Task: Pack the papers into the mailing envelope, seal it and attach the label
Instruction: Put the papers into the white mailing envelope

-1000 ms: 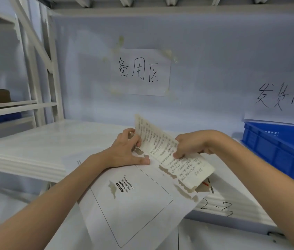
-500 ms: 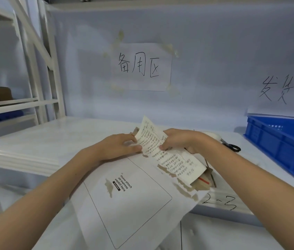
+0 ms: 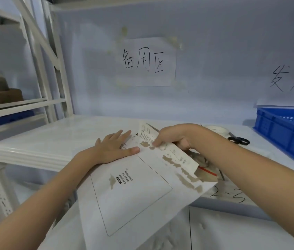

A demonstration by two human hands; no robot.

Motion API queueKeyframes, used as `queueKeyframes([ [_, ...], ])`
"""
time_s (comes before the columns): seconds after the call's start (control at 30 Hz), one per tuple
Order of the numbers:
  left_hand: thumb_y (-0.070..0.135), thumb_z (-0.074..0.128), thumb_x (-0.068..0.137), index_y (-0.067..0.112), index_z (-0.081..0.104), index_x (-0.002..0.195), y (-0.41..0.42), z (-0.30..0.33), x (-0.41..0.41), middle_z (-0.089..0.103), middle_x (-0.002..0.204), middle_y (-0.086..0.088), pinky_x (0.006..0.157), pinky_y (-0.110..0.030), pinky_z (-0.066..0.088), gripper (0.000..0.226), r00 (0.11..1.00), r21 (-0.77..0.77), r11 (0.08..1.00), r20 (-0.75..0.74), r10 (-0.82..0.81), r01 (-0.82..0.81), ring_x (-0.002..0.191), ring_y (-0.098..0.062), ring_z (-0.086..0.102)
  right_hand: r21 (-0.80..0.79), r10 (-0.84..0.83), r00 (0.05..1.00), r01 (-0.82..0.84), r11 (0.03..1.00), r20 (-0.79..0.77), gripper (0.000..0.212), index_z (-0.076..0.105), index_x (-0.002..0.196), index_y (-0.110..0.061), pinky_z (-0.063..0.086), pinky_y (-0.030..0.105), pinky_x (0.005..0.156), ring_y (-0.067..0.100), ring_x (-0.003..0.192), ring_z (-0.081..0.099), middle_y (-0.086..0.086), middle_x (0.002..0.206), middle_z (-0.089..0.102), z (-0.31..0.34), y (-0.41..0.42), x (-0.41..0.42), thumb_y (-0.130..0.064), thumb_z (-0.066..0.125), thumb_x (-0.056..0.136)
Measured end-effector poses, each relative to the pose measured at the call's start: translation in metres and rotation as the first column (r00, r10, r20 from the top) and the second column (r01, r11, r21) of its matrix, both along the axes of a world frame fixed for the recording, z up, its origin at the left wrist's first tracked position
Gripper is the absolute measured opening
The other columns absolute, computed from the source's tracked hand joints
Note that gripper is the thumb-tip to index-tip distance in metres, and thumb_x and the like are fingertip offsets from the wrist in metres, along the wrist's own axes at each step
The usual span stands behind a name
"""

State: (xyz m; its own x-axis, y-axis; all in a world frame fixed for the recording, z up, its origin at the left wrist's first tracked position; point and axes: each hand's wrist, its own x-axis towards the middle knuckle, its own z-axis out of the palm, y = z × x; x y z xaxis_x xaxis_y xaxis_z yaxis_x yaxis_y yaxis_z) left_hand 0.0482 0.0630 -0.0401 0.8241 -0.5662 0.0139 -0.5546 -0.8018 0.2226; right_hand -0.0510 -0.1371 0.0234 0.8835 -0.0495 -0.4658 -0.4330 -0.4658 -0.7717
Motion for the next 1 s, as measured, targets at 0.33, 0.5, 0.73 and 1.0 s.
queueKeyframes([
  [0.33, 0.096, 0.027, 0.064, 0.048, 0.002, 0.153, 0.003, 0.004, -0.001, -0.001, 0.166, 0.01, 0.119, -0.058, 0.002, 0.104, 0.999, -0.06, 0.998, -0.029, -0.013, 0.012, 0.153, -0.022, 0.001, 0.046, -0.218, 0.967, 0.213, 0.976, 0.13, 0.032, 0.055, 0.124, 0.004, 0.06, 0.035, 0.057, 0.026, 0.072, 0.069, 0.02, 0.105, 0.068, -0.01, -0.018, -0.002, 0.009, 0.039, 0.097],
  [0.5, 0.096, 0.023, 0.058, 0.05, 0.003, 0.152, 0.003, 0.008, -0.005, 0.004, 0.165, 0.012, 0.119, -0.056, 0.001, 0.107, 0.995, -0.219, 0.975, -0.084, -0.062, 0.042, 0.152, -0.018, -0.001, 0.09, -0.146, 0.986, 0.139, 0.986, 0.078, 0.037, 0.061, 0.115, -0.001, 0.06, 0.038, 0.076, 0.026, 0.084, 0.069, 0.015, 0.105, 0.067, -0.018, -0.005, 0.004, 0.016, 0.035, 0.095],
  [0.73, 0.091, 0.019, 0.068, 0.049, 0.008, 0.152, 0.009, 0.007, -0.003, 0.008, 0.165, 0.013, 0.12, -0.055, 0.002, 0.095, 0.993, -0.291, 0.956, -0.1, -0.068, 0.036, 0.152, -0.017, -0.001, 0.355, -0.091, 0.995, 0.099, 0.929, -0.038, 0.039, 0.06, 0.102, 0.003, 0.059, 0.03, 0.05, 0.021, 0.056, 0.072, 0.014, 0.071, 0.072, -0.016, -0.001, 0.01, 0.013, 0.023, 0.098],
  [1.0, 0.091, 0.015, 0.066, 0.049, 0.01, 0.152, 0.011, 0.008, -0.005, 0.009, 0.165, 0.015, 0.121, -0.053, 0.002, 0.096, 0.99, -0.309, 0.949, -0.101, -0.096, 0.06, 0.152, -0.015, 0.001, 0.339, -0.003, 1.0, 0.01, 0.941, -0.023, 0.039, 0.051, 0.133, 0.002, 0.057, 0.037, 0.08, 0.022, 0.075, 0.074, 0.016, 0.104, 0.068, -0.014, -0.01, -0.002, 0.01, 0.035, 0.098],
])
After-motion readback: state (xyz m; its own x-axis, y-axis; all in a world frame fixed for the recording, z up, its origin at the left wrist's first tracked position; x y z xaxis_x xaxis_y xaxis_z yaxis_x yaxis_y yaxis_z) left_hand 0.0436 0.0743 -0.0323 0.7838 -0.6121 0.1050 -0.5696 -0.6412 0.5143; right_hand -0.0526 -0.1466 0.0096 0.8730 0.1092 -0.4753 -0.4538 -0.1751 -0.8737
